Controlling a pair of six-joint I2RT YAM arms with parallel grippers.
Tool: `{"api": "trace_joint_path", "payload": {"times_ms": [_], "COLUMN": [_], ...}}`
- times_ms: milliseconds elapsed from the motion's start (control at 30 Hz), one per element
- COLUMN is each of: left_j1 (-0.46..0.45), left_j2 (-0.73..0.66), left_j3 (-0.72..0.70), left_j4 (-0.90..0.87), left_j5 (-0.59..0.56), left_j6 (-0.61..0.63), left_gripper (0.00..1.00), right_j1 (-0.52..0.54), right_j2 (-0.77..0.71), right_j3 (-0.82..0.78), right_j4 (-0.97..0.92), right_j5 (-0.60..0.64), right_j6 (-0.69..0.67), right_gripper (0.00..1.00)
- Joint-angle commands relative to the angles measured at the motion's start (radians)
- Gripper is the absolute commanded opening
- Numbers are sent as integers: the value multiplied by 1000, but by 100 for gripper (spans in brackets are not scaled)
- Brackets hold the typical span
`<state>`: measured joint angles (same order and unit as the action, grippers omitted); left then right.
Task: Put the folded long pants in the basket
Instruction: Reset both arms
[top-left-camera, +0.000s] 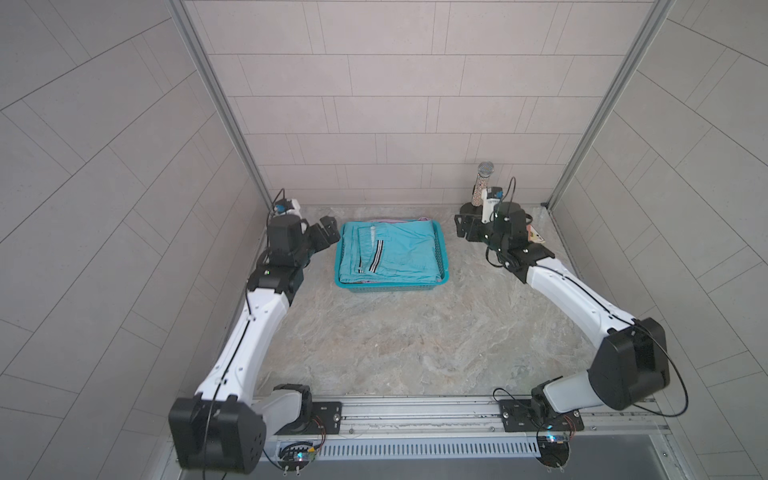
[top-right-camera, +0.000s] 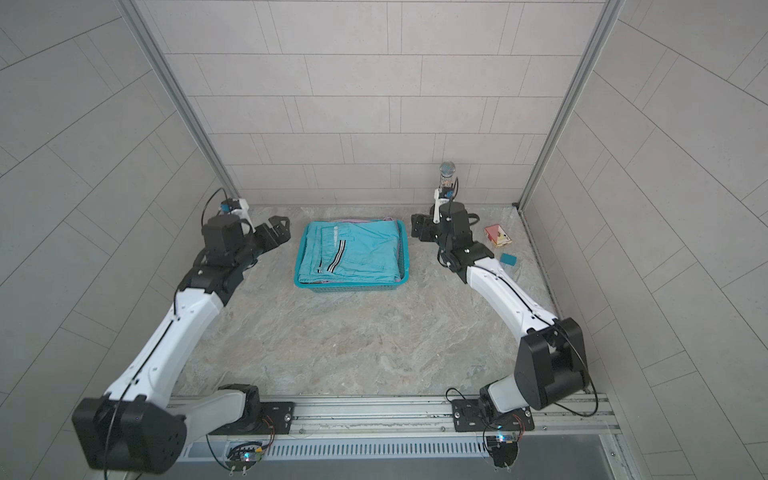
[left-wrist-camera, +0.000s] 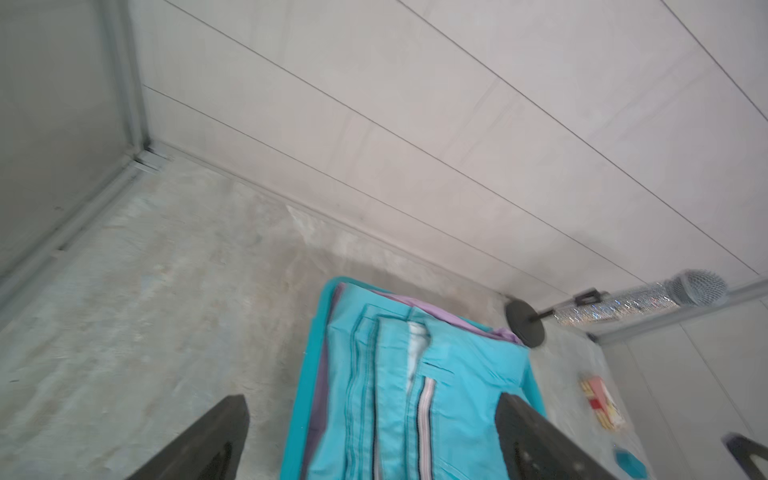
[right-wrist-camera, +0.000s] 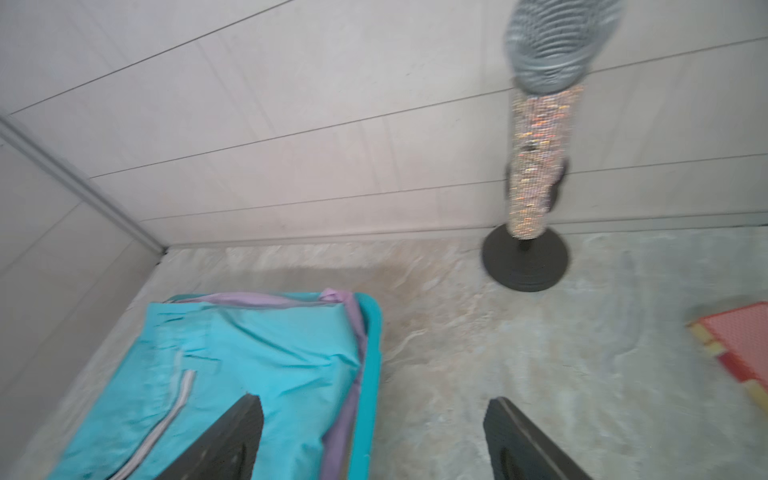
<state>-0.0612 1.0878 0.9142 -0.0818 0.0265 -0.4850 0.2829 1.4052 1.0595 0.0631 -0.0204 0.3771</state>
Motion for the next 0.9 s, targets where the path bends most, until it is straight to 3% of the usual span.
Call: {"api": "trace_joint_path", "payload": {"times_ms": [0, 67, 133, 233, 300, 433, 533, 600, 667, 767, 867], "left_j1": [7, 7, 7, 11, 21, 33, 70, 87, 121, 149, 154], "left_j2": [-55, -80, -74, 11, -9, 18, 74, 179, 132, 209, 185], "left_j3": [-290, -461, -532, -572, -590, -652, -627, -674, -593, -607, -567], "left_j4": [371, 543, 549, 578, 594, 691, 592, 840, 619, 770, 669], "left_j5": [-273, -390, -493, -575, -553, -617, -497, -509, -430, -396, -353], "left_j6": [64, 40, 6, 21, 25, 66, 125, 126, 107, 129, 180], "left_gripper": [100, 100, 100, 100, 100, 100, 100, 100, 100, 100, 96], "right_j1": [-5, -5, -7, -45, -66, -111, -131, -136, -153, -180, -186], "right_j2": [-60, -129, -178, -222, -205, -79, -51, -22, -21, 7, 31], "right_j3": [-268, -484, -643, -689, -656, -664, -613, -659, -644, -615, -704], "right_j4": [290, 522, 704, 600, 485, 524, 449, 616, 576, 566, 785], "right_j5": [205, 273, 442, 537, 590, 627, 614, 616, 592, 545, 461], "right_j6": [-158, -239, -228, -234, -210, -171, -179, -222, -201, -208, -285], "right_gripper": [88, 96, 100, 100, 100, 100, 100, 100, 100, 99, 97]}}
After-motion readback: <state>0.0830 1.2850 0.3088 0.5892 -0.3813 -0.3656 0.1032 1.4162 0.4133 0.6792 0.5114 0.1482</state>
